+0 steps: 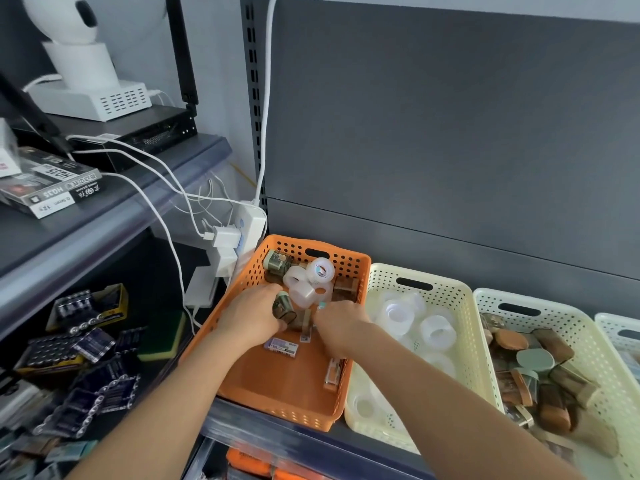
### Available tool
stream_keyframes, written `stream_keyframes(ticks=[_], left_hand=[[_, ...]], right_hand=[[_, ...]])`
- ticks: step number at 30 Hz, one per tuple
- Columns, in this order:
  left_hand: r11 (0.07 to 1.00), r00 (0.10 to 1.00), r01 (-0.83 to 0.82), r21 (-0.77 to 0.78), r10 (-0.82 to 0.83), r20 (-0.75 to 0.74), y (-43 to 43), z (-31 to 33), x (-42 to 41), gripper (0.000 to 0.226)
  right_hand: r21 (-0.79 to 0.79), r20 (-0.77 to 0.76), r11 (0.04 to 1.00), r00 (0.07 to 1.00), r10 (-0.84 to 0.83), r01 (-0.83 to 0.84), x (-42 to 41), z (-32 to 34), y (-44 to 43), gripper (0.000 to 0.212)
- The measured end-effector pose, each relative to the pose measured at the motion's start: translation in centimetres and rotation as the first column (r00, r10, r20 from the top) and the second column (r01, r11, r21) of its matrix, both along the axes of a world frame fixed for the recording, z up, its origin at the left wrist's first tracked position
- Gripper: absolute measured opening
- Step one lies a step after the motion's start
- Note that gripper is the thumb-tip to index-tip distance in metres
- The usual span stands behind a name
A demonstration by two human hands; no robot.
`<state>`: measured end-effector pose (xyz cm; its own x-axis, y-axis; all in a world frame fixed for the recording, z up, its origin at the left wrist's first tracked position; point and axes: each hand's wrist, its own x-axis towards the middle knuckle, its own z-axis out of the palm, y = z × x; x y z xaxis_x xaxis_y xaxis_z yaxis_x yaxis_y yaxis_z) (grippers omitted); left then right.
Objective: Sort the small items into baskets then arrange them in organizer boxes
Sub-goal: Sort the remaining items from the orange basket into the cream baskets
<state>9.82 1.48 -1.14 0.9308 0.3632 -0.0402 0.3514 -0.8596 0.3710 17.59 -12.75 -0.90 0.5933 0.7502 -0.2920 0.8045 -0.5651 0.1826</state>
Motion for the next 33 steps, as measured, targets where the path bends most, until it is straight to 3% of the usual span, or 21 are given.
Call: stream_keyframes(ticks=[3,6,8,10,14,17,22,25,30,33], left_hand=[[1.000,1.000,0.000,-0.012,0.001,0.030,-0.1,0.0,0.3,0.034],[1.000,0.990,-0.007,-0.030,0.011,0.140,-0.8,0.7,1.0,0.048],[0.999,0.981,-0.006,-0.049,0.015,0.196,-1.9,1.4,1.8,0.063],[0.996,0.972,0.019,-0.092,0.003,0.234,-3.4,2.0,2.8,0.072],[0.985,0.944,0.124,-0.120,-0.080,0.319,-7.8,3.1,5.4,0.074],[0.954,0.907,0.229,-0.192,-0.137,0.397,-12.5,3.6,7.4,0.066],[0.887,0.853,0.416,-0.200,-0.304,0.424,-20.8,3.1,10.6,0.043],[0.865,0.830,0.481,-0.145,-0.395,0.394,-24.8,2.1,11.9,0.039],[0.784,0.772,0.604,0.141,-0.620,0.140,-27.6,-0.8,12.5,0.049],[0.756,0.765,0.627,0.188,-0.643,0.035,-27.7,-1.2,12.5,0.057]], right_hand=[[0.292,-0.112,0.953,0.993,-0.042,0.074,0.4,0.5,-0.5,0.018],[0.592,-0.284,0.769,0.956,-0.079,0.239,1.2,1.6,-1.7,0.020],[0.710,-0.375,0.616,0.923,-0.080,0.342,1.7,2.4,-3.1,0.037],[0.778,-0.420,0.477,0.903,-0.090,0.409,2.3,2.9,-4.7,0.049],[0.831,-0.475,0.233,0.862,-0.177,0.505,3.4,3.3,-9.4,0.049],[0.845,-0.455,0.134,0.828,-0.328,0.518,4.2,3.4,-14.3,0.050],[0.831,-0.329,0.157,0.700,-0.634,0.533,4.9,2.8,-22.2,0.038],[0.778,-0.286,0.212,0.634,-0.718,0.591,5.1,2.4,-25.7,0.038],[0.536,-0.291,0.406,0.613,-0.734,0.740,4.8,1.4,-28.9,0.039],[0.539,-0.274,0.417,0.621,-0.735,0.732,4.7,1.1,-28.8,0.049]])
